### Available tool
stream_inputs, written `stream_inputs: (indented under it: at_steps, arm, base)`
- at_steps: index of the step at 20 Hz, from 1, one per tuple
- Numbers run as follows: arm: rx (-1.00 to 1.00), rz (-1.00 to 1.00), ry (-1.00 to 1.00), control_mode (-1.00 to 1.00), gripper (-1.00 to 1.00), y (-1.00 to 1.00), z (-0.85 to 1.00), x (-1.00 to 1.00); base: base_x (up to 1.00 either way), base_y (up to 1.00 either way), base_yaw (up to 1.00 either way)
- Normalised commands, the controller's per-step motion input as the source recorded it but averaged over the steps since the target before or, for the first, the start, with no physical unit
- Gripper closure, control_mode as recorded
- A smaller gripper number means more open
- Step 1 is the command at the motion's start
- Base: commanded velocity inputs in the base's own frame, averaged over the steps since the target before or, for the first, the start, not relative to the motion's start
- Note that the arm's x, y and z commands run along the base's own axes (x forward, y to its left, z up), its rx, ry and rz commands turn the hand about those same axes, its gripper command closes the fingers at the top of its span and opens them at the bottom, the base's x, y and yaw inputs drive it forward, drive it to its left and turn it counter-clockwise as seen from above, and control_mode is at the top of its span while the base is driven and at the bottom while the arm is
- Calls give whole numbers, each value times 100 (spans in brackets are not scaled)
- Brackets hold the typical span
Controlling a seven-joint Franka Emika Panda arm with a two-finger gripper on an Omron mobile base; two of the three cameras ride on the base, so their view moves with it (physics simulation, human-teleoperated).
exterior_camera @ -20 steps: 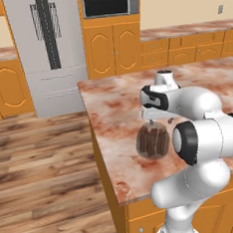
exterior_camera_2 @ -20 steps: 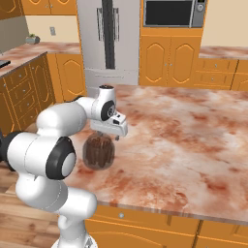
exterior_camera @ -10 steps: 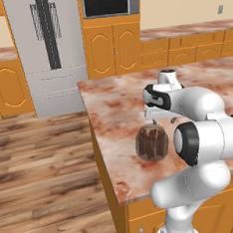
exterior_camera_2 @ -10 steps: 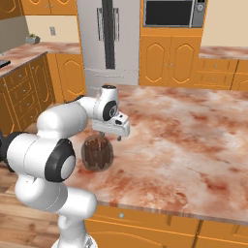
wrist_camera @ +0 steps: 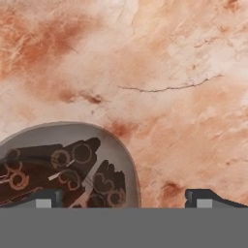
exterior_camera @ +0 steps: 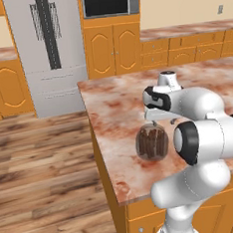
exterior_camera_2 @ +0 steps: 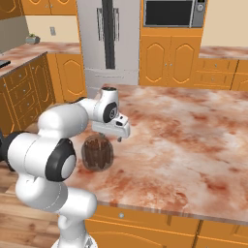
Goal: Pick the jar and pot and place them in the sink. Then turn on the water.
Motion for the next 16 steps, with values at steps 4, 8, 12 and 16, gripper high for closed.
stream_inputs:
  at_steps: [4,8,12,16]
  arm:
    - [0,8,0,-100,-100,0,-11,-2]
    - [-2,25,0,-100,-100,0,-1,-32]
    - [-3,19,-1,-100,-100,11,-2,-29]
    - [-4,8,-1,-100,-100,36,0,-8]
  base:
    - [0,0,0]
    - [0,0,0]
    - [0,0,0]
    - [0,0,0]
